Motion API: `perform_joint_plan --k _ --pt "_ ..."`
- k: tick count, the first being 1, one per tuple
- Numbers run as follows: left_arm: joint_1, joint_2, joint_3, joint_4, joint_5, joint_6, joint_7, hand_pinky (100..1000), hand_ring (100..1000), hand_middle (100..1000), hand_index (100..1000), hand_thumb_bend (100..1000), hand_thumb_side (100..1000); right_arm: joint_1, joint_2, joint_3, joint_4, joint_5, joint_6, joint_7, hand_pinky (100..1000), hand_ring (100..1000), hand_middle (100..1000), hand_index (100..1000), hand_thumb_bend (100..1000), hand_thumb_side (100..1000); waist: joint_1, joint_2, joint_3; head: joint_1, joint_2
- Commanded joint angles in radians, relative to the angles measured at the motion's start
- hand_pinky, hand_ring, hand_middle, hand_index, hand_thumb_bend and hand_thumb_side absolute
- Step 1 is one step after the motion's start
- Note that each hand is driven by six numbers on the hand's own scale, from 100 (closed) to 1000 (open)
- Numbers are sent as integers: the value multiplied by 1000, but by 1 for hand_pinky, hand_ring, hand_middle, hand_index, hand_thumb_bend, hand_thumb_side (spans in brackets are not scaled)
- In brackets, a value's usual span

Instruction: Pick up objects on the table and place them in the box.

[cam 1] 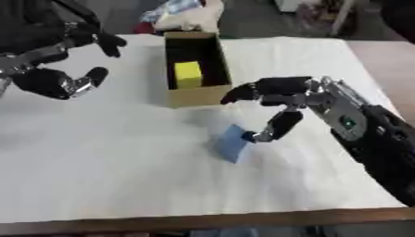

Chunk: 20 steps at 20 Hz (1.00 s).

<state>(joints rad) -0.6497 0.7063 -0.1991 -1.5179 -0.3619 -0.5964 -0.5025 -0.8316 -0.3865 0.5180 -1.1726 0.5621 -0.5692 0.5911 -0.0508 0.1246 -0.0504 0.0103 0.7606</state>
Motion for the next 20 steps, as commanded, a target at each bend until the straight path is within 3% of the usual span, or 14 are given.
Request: perform_joint_plan --k 1,12,20 --pt "-13 30 17 -3 -5 -14 -16 779 697 679 935 100 826 -10 -32 -6 -32 14 -245 240 864 889 924 1000 270 485 3 -10 -2 0 -11" --pt "-27 24 17 1 -19 -15 -15 778 697 679 935 100 840 9 -30 -10 -49 55 -258 211 860 886 917 1000 237 496 18 28 -13 -11 -26" --pt "-28 23 18 4 -22 -15 -13 779 698 680 935 100 835 11 -25 -13 -54 87 -269 175 863 876 902 1000 210 495 21 27 -15 -14 -31"
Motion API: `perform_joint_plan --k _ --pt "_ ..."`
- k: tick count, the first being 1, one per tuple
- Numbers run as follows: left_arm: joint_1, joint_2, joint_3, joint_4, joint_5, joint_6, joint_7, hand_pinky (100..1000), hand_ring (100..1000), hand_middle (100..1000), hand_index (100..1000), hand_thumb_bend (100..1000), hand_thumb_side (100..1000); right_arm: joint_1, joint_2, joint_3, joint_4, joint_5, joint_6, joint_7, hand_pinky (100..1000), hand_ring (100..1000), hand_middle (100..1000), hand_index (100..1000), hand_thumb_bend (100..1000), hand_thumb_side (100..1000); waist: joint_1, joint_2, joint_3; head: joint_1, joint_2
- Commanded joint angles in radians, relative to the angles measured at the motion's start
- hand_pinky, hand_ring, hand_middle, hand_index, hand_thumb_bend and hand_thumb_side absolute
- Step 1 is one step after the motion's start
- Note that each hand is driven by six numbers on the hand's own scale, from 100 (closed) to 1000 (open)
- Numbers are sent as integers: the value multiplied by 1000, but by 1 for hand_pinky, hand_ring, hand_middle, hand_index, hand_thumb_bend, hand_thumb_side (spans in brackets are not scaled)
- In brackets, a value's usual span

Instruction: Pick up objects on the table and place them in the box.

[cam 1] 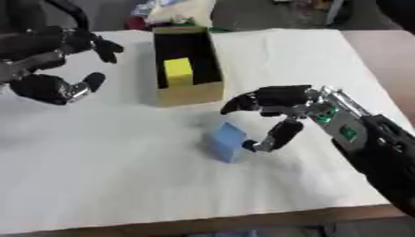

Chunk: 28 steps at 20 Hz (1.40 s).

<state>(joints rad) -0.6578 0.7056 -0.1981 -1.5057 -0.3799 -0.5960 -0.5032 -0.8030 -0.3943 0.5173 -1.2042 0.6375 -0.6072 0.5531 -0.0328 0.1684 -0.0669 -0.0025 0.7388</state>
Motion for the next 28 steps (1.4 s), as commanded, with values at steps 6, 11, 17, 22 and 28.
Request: perform_joint_plan --k 6,11,17,22,28 --pt "-23 18 16 -5 -5 -15 -14 779 697 679 936 100 839 -15 -9 -9 -66 59 -258 177 872 869 891 1000 192 489 4 -15 6 -8 -13" --pt "-29 15 14 -5 -6 -17 -17 780 698 680 936 100 839 13 -13 -13 -106 123 -270 127 872 865 889 1000 190 497 12 -6 5 -15 -18" --pt "-33 12 13 -5 -4 -21 -21 779 698 680 936 100 840 27 -16 -8 -92 148 -275 92 866 867 899 1000 198 501 10 -2 10 -22 -21" --pt "-37 9 13 -5 -2 -22 -25 779 700 680 936 100 838 39 -13 -13 -85 164 -271 64 855 843 846 949 190 494 11 2 15 -29 -25" --pt "-39 6 12 -8 -1 -20 -27 778 707 680 936 100 838 44 -9 -15 -65 176 -268 35 848 838 815 934 192 491 12 8 22 -34 -29"
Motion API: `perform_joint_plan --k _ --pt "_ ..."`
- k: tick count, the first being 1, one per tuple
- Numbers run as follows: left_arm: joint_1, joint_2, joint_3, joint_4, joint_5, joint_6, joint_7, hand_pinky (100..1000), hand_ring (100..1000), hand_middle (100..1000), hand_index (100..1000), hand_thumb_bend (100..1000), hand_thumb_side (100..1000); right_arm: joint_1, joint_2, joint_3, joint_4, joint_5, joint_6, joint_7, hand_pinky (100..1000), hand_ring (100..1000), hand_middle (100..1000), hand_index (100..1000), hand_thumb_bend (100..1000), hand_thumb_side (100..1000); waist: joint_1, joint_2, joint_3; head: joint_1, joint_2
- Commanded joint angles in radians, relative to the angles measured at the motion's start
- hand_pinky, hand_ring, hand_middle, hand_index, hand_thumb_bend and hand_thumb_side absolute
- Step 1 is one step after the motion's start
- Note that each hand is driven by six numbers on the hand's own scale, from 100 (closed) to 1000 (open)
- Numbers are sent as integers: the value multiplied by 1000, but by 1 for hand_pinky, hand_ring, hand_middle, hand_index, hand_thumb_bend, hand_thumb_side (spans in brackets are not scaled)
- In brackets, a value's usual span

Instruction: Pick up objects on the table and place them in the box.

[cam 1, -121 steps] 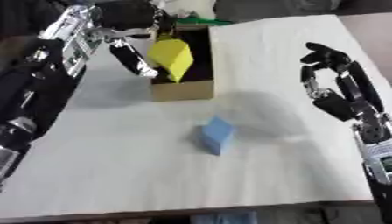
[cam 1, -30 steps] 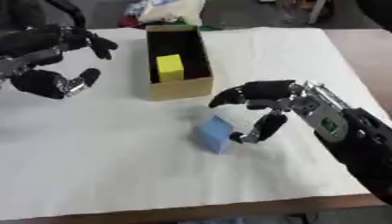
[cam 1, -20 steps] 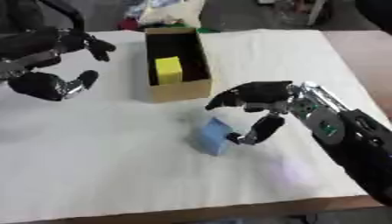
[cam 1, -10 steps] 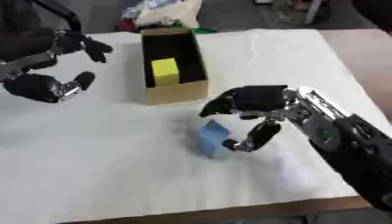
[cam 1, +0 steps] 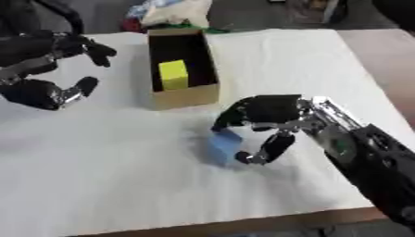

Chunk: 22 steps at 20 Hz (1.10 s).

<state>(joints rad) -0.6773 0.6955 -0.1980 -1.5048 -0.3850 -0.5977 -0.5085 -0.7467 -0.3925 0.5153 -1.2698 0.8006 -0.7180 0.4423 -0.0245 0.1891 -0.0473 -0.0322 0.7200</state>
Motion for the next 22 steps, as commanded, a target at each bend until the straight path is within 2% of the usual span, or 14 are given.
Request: perform_joint_plan --k 1,10,11,13,16,22 --pt "-20 15 12 -9 4 -19 -23 778 708 680 936 100 838 -12 -10 -13 3 15 -157 144 846 836 806 925 190 487 3 -12 3 -5 -10" --pt "-21 12 11 -8 4 -18 -27 778 708 680 936 100 838 -22 4 -22 24 10 -153 111 824 803 735 867 148 458 1 -11 5 -6 -12" --pt "-21 12 11 -8 4 -18 -27 778 709 680 936 100 837 -24 6 -25 26 7 -152 100 813 781 662 824 131 446 1 -11 6 -6 -13" --pt "-22 12 10 -8 5 -18 -27 778 709 680 936 100 836 -28 10 -32 31 4 -149 74 804 765 594 781 110 433 2 -11 6 -6 -14" --pt "-22 13 11 -9 5 -19 -27 778 710 681 936 100 834 -35 15 -42 38 7 -142 32 796 755 542 727 100 422 3 -12 9 -6 -15" --pt "-18 17 12 -11 6 -18 -26 779 711 682 937 100 833 -87 14 -72 71 11 -116 -25 797 752 533 721 100 420 1 -17 16 0 -13"
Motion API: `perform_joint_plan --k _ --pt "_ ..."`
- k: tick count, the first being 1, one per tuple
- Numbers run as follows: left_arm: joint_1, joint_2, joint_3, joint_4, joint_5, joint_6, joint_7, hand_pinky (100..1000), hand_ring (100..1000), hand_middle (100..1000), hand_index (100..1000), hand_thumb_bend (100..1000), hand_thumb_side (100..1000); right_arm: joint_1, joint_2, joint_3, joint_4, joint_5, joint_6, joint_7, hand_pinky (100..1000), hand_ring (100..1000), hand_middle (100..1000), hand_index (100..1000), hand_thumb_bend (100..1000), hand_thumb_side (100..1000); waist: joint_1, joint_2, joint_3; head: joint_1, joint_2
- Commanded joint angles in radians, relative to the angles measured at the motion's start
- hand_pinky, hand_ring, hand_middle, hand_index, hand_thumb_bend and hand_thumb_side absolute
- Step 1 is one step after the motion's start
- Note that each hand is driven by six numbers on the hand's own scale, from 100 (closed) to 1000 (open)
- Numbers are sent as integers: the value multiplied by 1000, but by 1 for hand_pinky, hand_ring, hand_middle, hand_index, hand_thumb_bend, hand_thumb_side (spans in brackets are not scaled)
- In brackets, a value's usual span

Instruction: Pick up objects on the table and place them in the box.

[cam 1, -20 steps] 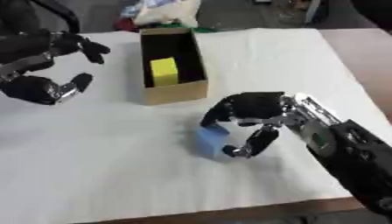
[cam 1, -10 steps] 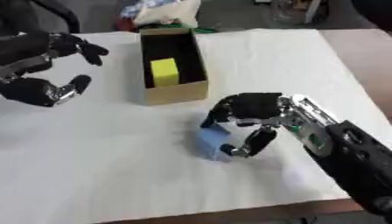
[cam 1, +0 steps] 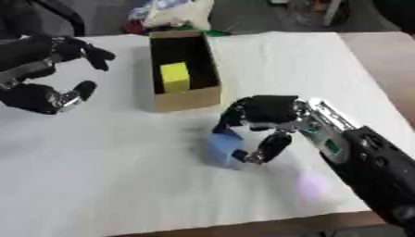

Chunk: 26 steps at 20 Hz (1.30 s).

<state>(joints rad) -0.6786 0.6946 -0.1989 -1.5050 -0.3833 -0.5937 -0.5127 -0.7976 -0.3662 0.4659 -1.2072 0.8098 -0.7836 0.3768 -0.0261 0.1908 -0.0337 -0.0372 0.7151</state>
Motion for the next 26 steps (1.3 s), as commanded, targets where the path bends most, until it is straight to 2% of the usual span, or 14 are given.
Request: perform_joint_plan --k 1,9,13,18,22,26 --pt "-16 19 13 -11 5 -22 -22 779 711 682 937 100 832 -51 -12 -27 19 -2 -46 37 797 752 534 722 100 421 1 -21 3 6 -7" --pt "-19 14 6 -16 18 -28 -30 780 712 682 936 100 827 -162 10 -91 122 -9 -1 25 803 754 541 730 100 406 1 -32 29 4 -5" --pt "-25 10 4 -22 27 -31 -33 780 712 682 936 100 824 -198 31 -133 160 47 19 13 811 758 568 737 100 402 1 -33 54 -4 -8" --pt "-26 7 4 -28 35 -32 -34 780 711 682 936 100 815 -211 47 -153 190 96 18 -22 814 759 570 743 100 396 3 -36 65 -10 -12" --pt "-27 -1 4 -45 53 -33 -34 780 711 680 936 100 809 -251 90 -250 275 159 76 -62 820 761 574 750 102 386 3 -42 90 -26 -19" --pt "-23 -3 6 -54 64 -29 -38 779 711 677 936 100 809 -272 126 -346 297 232 148 -81 820 762 578 755 102 384 0 -46 107 -35 -24"
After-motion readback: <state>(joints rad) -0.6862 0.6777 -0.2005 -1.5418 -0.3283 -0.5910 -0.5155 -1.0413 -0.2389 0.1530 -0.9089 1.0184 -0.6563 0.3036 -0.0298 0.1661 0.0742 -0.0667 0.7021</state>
